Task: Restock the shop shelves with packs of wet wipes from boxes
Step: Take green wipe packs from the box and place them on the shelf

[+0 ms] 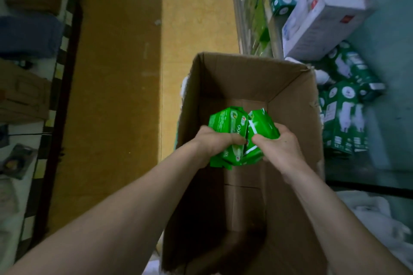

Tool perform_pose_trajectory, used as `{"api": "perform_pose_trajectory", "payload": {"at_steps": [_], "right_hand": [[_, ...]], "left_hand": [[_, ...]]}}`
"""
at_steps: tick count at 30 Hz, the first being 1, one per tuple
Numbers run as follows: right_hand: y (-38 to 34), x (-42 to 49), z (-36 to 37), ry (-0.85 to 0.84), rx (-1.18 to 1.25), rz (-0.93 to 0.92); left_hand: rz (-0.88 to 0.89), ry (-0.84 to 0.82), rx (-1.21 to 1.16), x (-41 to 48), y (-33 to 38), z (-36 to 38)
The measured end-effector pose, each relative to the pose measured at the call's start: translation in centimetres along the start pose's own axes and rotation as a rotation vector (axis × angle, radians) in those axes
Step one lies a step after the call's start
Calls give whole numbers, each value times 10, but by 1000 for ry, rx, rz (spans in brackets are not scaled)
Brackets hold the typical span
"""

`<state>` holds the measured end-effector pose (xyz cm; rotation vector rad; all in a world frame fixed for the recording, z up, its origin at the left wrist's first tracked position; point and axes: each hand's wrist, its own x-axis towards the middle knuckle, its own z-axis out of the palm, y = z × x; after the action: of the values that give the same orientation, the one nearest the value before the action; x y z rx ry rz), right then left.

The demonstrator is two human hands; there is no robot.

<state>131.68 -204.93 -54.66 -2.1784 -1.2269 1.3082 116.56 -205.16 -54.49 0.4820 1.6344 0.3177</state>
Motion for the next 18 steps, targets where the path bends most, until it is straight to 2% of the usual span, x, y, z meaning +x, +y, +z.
{"api": "perform_pose_trajectory", "payload": {"at_steps": [8,13,18], "right_hand": [[-57,-104,-14,-63,-106,-143],[-105,-181,25,-124,-152,-271],[-152,-264,84,-223,-183,-403]], "left_hand": [[117,-85,-55,-105,-22,-64],[187,13,-104,-173,-53,-137],[272,192,-118,-239,-99,-225]]}}
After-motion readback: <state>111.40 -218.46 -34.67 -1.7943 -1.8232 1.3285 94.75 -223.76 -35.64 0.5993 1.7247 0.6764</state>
